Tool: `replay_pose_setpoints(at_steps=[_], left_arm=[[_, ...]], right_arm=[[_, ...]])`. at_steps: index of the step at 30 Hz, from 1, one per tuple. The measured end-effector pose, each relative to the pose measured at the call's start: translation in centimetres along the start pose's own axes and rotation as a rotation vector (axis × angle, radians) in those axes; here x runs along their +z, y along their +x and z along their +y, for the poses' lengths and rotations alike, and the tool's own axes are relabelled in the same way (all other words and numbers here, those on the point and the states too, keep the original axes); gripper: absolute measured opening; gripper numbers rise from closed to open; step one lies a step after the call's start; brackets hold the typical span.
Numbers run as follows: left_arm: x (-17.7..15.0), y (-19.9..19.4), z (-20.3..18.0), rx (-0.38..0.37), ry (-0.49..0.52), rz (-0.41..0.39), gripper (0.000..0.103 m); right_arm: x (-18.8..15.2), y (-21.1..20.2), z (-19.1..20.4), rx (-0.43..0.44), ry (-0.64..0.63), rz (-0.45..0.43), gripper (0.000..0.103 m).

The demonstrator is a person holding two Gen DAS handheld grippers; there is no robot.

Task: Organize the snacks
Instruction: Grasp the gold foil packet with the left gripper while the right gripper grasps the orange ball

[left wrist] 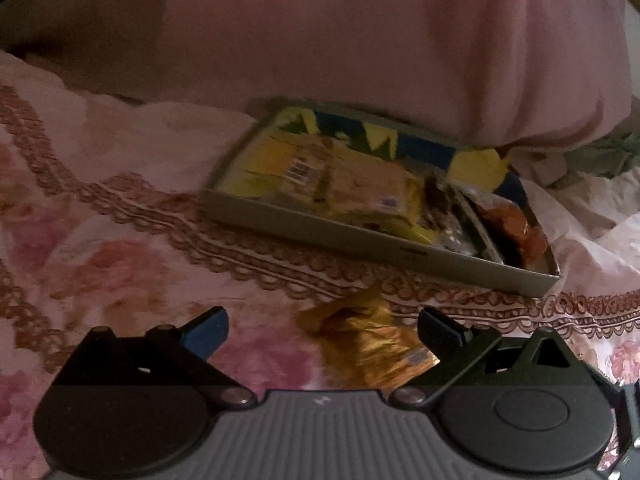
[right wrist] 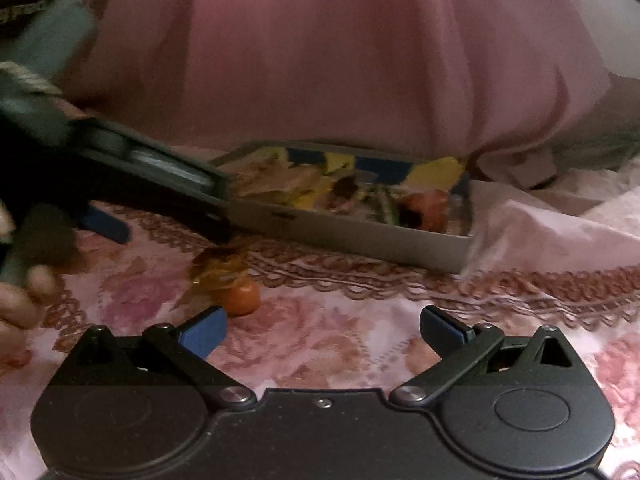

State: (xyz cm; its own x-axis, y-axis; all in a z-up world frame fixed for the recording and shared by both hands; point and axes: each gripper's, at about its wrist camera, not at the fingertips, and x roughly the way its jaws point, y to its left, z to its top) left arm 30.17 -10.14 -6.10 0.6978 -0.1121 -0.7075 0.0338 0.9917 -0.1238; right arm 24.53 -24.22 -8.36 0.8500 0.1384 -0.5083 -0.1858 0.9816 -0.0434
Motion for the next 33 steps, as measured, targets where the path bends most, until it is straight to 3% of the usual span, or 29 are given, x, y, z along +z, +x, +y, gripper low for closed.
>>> replay_pose_setpoints(at_steps=[8, 18, 24, 33], left_arm=[[-0.2, 3.1, -2.2, 0.045, 0.034, 0.084, 0.102], [-0.8, 5.8, -0.9, -0.009, -0.070, 0.205, 0.102], [-1.0, 6.0, -0.2, -0.029, -0.064, 0.194, 0.101], [-0.9, 5.4, 0.1, -0.071, -0.033, 0.173, 0.089]], right_arm=[[-0.5, 0.9, 1.9, 0.036, -0.102, 0.001, 0.102], [-1.0, 2.0, 2.7, 0.037, -0.172, 0.020, 0.101], [-1.1, 2.3, 2.6, 0.027, -0.180, 0.022, 0.100], [-0.9, 2.8, 1.9, -0.001, -0.137, 0.037, 0.093]])
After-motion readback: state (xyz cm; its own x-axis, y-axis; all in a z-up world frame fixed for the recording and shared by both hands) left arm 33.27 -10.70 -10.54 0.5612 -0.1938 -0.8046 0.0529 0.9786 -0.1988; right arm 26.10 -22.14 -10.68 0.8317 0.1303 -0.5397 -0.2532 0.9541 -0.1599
